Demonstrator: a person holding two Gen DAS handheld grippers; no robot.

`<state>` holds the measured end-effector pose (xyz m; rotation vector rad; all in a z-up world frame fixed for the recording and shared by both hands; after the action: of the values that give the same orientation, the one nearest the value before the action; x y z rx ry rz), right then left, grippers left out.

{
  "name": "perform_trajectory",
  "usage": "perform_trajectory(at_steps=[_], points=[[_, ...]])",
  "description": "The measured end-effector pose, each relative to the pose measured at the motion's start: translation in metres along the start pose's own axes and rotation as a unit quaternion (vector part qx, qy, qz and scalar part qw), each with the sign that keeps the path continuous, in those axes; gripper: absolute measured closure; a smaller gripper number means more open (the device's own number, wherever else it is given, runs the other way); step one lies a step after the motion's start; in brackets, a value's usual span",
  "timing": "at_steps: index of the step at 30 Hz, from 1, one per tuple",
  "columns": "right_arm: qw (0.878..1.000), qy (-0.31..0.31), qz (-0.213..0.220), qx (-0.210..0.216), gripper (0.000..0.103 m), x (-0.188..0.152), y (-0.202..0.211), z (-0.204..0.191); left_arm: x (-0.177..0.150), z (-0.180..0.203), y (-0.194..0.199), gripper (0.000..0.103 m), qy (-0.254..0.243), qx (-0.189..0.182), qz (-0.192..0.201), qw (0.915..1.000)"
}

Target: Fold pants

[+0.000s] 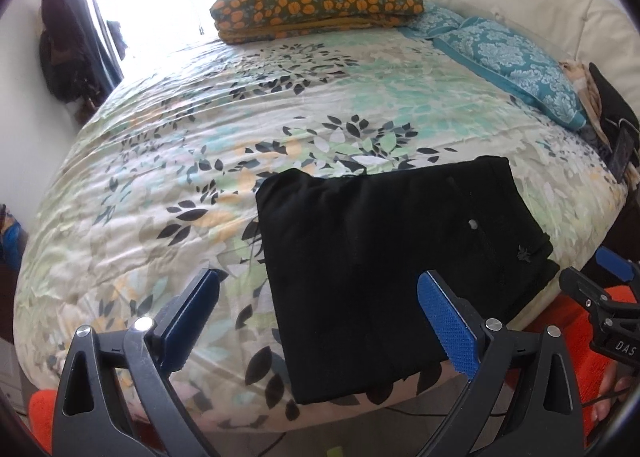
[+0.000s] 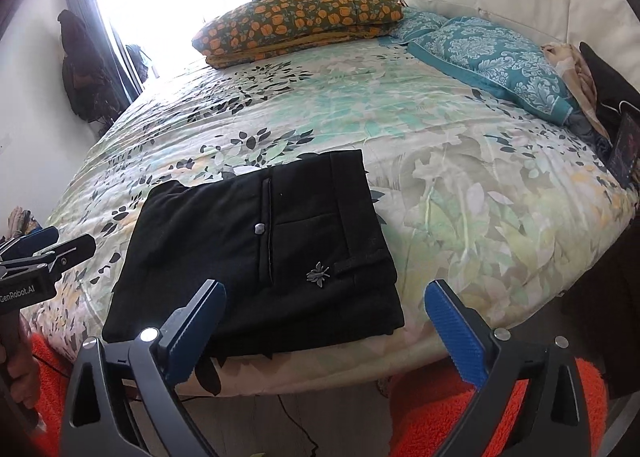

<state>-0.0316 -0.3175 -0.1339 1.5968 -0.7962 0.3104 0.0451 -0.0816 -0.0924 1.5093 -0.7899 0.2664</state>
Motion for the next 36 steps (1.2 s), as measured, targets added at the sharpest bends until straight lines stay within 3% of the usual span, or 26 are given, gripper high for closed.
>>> perform_trajectory(at_steps=[14,22,24,26,29,34,36], points=[[1.0,0.02,0.005,-0.016,0.004,-0.004,0.03,-0.024,-0.006,-0.011,0.019,0.003,0.009,0.03,0.017,0.9994],[0.999,0.012,0.001,-0.032,0.003,-0.008,0.025,-0.009,-0.016,-0.02,0.018,0.003,0.002,0.005,-0.001,1.0],[1.0,0.008,-0.002,-0.005,0.003,-0.002,0.021,0.002,-0.018,-0.031,0.007,0.003,0.011,-0.013,-0.015,0.9997],[0.999,-0.017,-0.002,0.039,0.002,0.014,0.012,0.025,-0.017,-0.048,-0.016,0.003,0.046,-0.062,-0.044,0.996],[0.993,-0.061,-0.062,0.079,0.0,0.034,-0.03,0.067,-0.022,-0.068,-0.058,0.003,0.103,-0.116,-0.093,0.9834],[0.959,-0.117,-0.163,0.199,0.0,0.039,-0.103,0.082,-0.038,-0.062,-0.107,0.003,0.096,-0.141,-0.147,0.9742],[0.951,-0.112,-0.195,0.212,0.0,0.032,-0.124,0.076,-0.045,-0.052,-0.119,0.003,0.092,-0.164,-0.169,0.9675]])
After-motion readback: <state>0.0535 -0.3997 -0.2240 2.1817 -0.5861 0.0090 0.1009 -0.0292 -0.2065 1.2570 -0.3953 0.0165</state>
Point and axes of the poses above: each gripper's, at about its wrist camera, not at the fingertips, and y roughly against the way its jaws point, z to its right, x to its top, the point moved 5 cm from there along -y, roughly the way its jaws point, and after that the axes turned 4 degrees about x, right-handed, at the moved point
